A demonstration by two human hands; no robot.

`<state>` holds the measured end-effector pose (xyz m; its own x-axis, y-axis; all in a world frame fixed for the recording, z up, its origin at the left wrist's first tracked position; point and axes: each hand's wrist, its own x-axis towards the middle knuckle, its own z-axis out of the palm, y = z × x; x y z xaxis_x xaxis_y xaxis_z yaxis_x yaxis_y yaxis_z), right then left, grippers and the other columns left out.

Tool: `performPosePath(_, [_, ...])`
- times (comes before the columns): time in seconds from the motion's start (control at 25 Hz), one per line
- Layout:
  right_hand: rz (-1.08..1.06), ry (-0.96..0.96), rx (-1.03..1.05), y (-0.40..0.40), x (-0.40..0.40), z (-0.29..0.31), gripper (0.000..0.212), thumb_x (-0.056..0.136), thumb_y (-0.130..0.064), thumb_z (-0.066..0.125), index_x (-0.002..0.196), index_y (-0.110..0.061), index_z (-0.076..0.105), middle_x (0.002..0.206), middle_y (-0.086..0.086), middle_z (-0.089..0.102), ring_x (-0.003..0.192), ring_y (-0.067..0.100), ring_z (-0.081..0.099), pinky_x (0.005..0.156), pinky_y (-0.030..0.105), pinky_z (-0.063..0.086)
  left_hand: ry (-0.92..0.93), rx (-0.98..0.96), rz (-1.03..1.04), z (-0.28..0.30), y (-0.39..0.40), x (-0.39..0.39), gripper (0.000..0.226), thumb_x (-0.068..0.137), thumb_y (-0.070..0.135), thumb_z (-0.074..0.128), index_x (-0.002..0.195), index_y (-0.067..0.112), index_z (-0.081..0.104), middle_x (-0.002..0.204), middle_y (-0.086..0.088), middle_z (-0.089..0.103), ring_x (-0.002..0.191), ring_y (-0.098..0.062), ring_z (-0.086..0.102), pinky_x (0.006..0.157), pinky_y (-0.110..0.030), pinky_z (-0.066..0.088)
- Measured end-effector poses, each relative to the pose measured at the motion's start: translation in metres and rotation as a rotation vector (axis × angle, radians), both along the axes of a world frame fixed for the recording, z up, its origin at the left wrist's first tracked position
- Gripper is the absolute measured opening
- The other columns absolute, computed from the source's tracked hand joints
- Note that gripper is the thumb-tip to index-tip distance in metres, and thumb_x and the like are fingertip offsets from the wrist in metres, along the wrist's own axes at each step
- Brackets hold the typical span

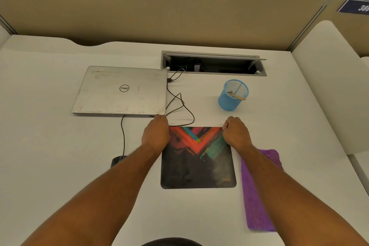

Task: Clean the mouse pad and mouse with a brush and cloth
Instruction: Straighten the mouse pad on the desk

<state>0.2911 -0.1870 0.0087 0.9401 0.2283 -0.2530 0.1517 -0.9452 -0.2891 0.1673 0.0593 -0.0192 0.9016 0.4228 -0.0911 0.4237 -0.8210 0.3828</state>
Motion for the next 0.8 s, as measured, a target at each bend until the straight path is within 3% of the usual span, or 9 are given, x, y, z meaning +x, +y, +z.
performPosePath(0.32, [-0.047, -0.007, -0.054, 0.006, 0.002, -0.005, 0.018, 0.101, -0.018, 0.056, 0.117, -0.01, 0.058, 0.113, 0.01, 0.06, 0.1, 0.024, 0.061, 0.086, 0.032, 0.049, -0.024, 0.014, 0.019, -0.003, -0.002, 0.007, 0.026, 0.096, 0.019, 0.06, 0.12, 0.014, 0.054, 0.115, -0.007, 0.057, 0.095, -0.019, 0.062, 0.085, -0.031, 0.052])
performPosePath(0.6, [-0.085, -0.084, -0.028, 0.013, -0.021, -0.005, 0.021, 0.102, -0.018, 0.056, 0.122, -0.012, 0.057, 0.12, 0.009, 0.057, 0.108, 0.022, 0.058, 0.094, 0.035, 0.052, -0.076, -0.11, 0.038, 0.003, -0.005, -0.008, 0.021, 0.097, 0.026, 0.057, 0.116, 0.021, 0.051, 0.111, -0.001, 0.06, 0.092, -0.015, 0.058, 0.084, -0.029, 0.049])
performPosePath(0.8, [-0.112, -0.152, -0.065, 0.018, -0.053, -0.005, 0.032, 0.105, -0.028, 0.05, 0.133, -0.012, 0.053, 0.13, 0.01, 0.054, 0.118, 0.023, 0.054, 0.098, 0.036, 0.05, -0.095, -0.103, 0.04, 0.011, 0.003, -0.04, 0.028, 0.099, 0.026, 0.058, 0.126, 0.022, 0.054, 0.124, 0.002, 0.059, 0.107, -0.015, 0.059, 0.092, -0.028, 0.046])
